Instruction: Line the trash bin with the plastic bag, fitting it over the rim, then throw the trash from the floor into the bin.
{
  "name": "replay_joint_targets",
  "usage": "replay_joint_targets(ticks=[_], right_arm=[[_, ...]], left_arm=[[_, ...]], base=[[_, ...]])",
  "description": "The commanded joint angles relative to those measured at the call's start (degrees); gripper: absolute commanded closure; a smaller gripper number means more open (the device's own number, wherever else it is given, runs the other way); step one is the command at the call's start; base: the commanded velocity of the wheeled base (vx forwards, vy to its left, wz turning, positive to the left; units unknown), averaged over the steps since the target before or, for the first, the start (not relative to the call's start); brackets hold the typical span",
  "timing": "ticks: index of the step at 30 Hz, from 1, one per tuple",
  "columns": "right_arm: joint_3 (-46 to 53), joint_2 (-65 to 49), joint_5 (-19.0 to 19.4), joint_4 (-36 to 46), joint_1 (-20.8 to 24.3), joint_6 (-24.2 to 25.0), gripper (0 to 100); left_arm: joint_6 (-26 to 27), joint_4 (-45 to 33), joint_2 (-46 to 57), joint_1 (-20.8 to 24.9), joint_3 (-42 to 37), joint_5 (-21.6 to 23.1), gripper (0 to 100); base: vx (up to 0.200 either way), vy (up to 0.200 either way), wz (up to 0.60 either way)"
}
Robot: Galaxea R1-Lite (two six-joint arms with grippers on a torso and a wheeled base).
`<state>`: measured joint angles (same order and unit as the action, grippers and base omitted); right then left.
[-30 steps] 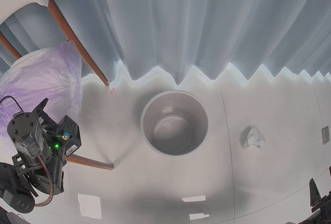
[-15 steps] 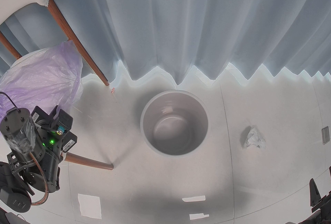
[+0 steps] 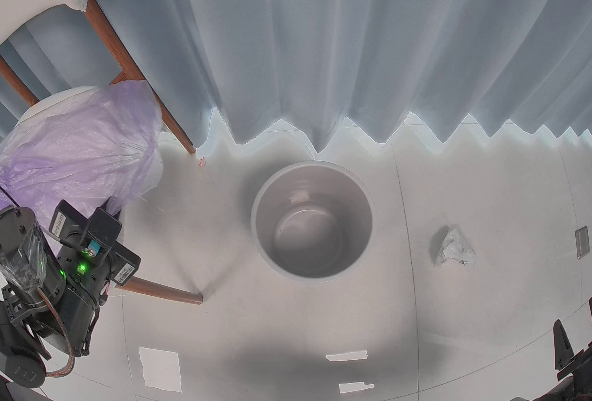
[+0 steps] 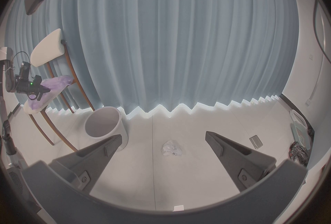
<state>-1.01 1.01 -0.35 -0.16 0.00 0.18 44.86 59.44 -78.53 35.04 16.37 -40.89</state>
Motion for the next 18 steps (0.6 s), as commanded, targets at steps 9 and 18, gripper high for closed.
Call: replay_joint_targets(ticks=[9,18], right_arm=[[1.0,-1.0,0.0,0.0,0.0,0.0,0],[1.0,-1.0,0.0,0.0,0.0,0.0,0]], left_arm=[[-13.0,-6.4,0.7,-0.8,-1.9,15.8,100],[-17.2,-6.4,3.2,-1.8,-1.5,20.3,100]], base=[[0.0,0.0,0.0],[0.0,0.0,0.0]])
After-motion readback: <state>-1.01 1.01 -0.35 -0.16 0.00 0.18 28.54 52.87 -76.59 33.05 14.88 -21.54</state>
